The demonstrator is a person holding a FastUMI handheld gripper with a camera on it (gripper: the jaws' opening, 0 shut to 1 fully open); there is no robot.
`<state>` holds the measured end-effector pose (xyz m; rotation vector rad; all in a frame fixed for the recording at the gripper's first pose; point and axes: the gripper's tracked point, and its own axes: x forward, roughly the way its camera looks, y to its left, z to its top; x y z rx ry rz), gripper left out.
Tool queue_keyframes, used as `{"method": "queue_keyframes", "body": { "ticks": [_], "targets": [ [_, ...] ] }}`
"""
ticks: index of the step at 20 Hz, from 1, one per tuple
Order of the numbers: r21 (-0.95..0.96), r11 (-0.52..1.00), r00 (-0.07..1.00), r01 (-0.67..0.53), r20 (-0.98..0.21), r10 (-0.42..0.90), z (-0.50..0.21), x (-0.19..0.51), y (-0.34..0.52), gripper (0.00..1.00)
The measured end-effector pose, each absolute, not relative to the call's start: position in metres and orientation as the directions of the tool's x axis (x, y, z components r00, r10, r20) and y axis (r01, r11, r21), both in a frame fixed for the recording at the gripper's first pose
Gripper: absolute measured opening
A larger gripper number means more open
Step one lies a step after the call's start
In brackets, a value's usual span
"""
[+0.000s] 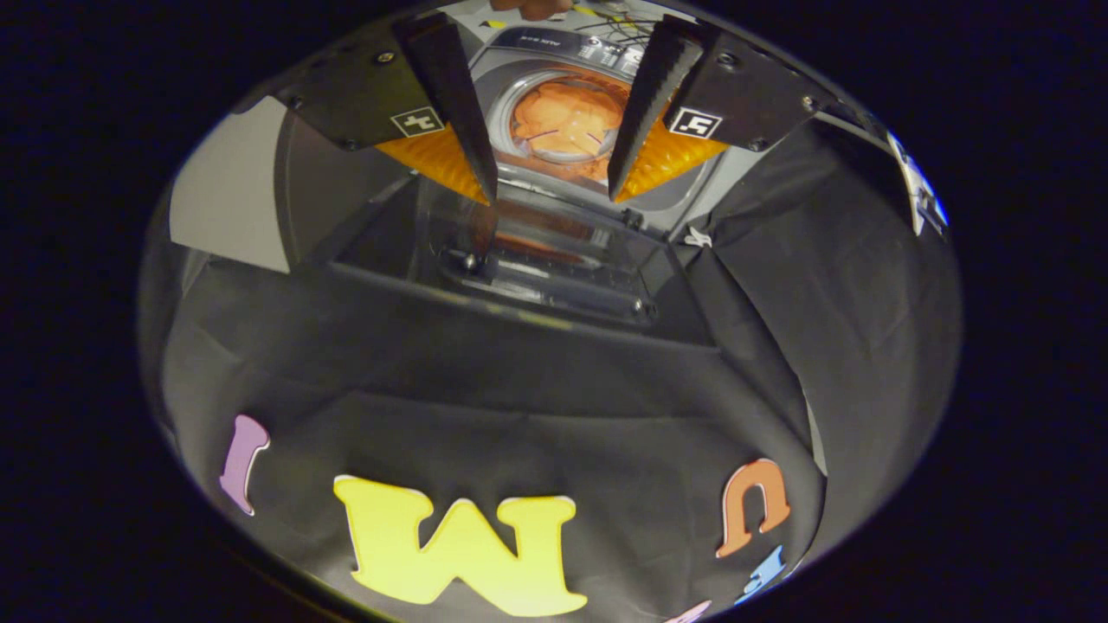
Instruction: Put the clothes into the washing machine and then close the washing machine lid.
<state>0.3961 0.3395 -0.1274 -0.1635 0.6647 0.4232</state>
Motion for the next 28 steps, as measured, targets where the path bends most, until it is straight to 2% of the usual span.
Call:
{"method": "queue_keyframes", "body": {
  "ticks": [5, 9, 28],
  "targets": [
    [-0.015, 0.897, 0.740, -0.443, -0.571, 0.356, -0.077, 0.410, 0.355, 0.80],
    [-0.011, 0.902, 0.749, -0.432, -0.562, 0.352, -0.066, 0.430, 0.364, 0.80],
    [0.040, 0.952, 0.713, -0.304, -0.654, 0.255, -0.119, 0.538, 0.373, 0.80]
  ]
}}
